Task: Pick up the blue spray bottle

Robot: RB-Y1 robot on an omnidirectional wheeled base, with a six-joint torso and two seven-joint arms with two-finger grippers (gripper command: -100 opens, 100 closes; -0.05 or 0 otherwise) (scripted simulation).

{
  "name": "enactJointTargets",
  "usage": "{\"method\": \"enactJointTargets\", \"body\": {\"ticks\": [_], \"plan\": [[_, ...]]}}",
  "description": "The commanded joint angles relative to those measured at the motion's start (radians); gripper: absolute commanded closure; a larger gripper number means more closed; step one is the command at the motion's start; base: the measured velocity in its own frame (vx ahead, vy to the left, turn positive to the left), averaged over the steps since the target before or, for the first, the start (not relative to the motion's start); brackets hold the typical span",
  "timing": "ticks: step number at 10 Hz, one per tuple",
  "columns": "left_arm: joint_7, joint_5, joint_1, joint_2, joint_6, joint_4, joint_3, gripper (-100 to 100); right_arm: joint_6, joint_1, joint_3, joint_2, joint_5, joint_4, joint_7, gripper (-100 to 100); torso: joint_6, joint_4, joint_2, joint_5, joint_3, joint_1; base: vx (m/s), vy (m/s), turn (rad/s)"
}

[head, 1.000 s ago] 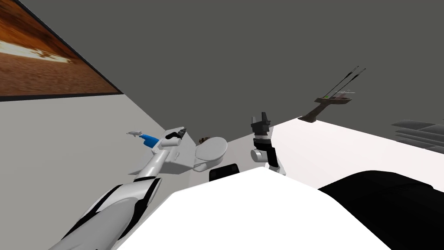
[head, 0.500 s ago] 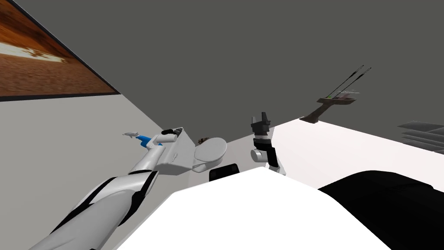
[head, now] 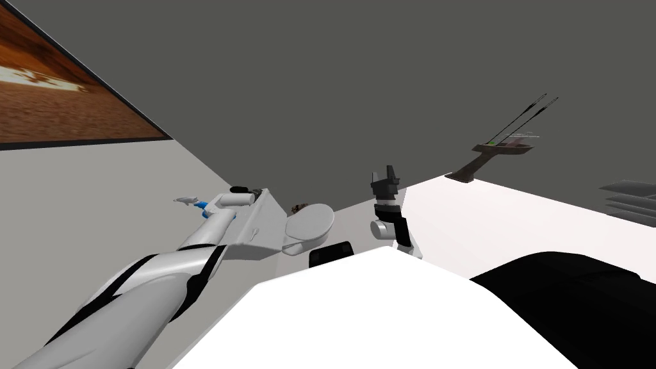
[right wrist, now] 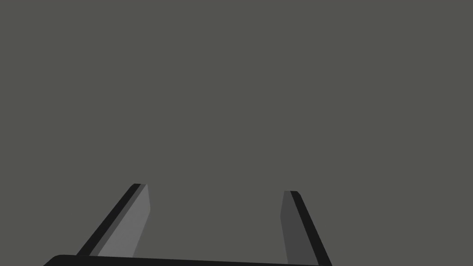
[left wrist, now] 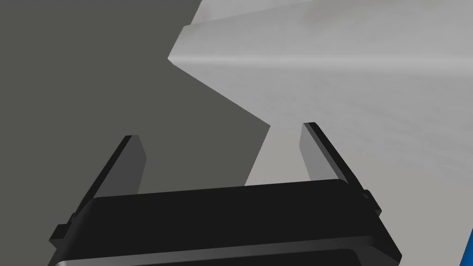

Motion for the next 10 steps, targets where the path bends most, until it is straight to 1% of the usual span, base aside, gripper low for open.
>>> {"method": "enactJointTargets", "body": {"ticks": [1, 2, 3, 4, 5, 6, 7, 8, 9, 10], "plan": [[-0.014, 0.011, -0.050, 0.030, 0.050, 0.050, -0.014, -100, 0.000, 0.000, 0.000, 0.000, 0.000, 0.000, 0.000, 0, 0.000, 0.000, 0.000, 0.000, 0.000, 0.000, 0.012, -0.035, 0.022], [-0.014, 0.011, -0.059, 0.030, 0.051, 0.077, -0.014, -100, 0.000, 0.000, 0.000, 0.000, 0.000, 0.000, 0.000, 0, 0.000, 0.000, 0.000, 0.000, 0.000, 0.000, 0.018, -0.039, 0.028], [-0.026, 0.020, -0.096, 0.058, 0.089, 0.109, -0.027, -100, 0.000, 0.000, 0.000, 0.000, 0.000, 0.000, 0.000, 0, 0.000, 0.000, 0.000, 0.000, 0.000, -0.001, 0.020, -0.056, 0.028], [-0.026, 0.020, -0.107, 0.058, 0.100, 0.109, -0.027, -100, 0.000, 0.000, 0.000, 0.000, 0.000, 0.000, 0.000, 0, 0.000, 0.000, 0.000, -0.001, 0.000, -0.002, 0.015, -0.054, 0.020], [-0.026, 0.020, -0.107, 0.058, 0.100, 0.131, -0.027, -100, 0.000, 0.000, 0.000, 0.000, 0.000, 0.000, 0.000, 0, 0.000, 0.000, 0.000, 0.000, 0.000, -0.002, 0.007, -0.028, -0.007], [-0.026, 0.020, -0.107, 0.058, 0.100, 0.132, -0.027, -100, 0.000, 0.000, 0.000, 0.000, 0.000, 0.000, 0.000, 0, 0.000, 0.000, 0.000, 0.000, 0.000, -0.001, 0.002, -0.007, -0.003], [-0.036, 0.028, -0.152, 0.084, 0.146, 0.172, -0.039, -100, 0.000, 0.000, 0.000, 0.000, 0.000, 0.000, 0.000, 0, 0.000, 0.000, 0.001, 0.000, 0.000, 0.001, 0.009, -0.029, 0.020], [-0.036, 0.028, -0.153, 0.084, 0.146, 0.185, -0.039, -100, 0.000, 0.000, 0.000, 0.000, 0.000, 0.000, 0.000, 0, 0.000, 0.000, 0.000, 0.000, 0.000, 0.000, 0.016, -0.041, 0.021], [-0.046, 0.036, -0.198, 0.108, 0.186, 0.235, -0.051, -100, 0.000, 0.000, 0.000, 0.000, 0.000, 0.000, 0.000, 0, 0.000, 0.000, 0.000, 0.000, 0.000, -0.001, 0.018, -0.067, 0.022], [-0.046, 0.036, -0.198, 0.108, 0.191, 0.235, -0.051, -100, 0.000, 0.000, 0.000, 0.000, 0.000, 0.000, 0.000, 0, 0.000, 0.000, 0.000, 0.000, 0.000, -0.002, 0.011, -0.062, 0.023]]}}
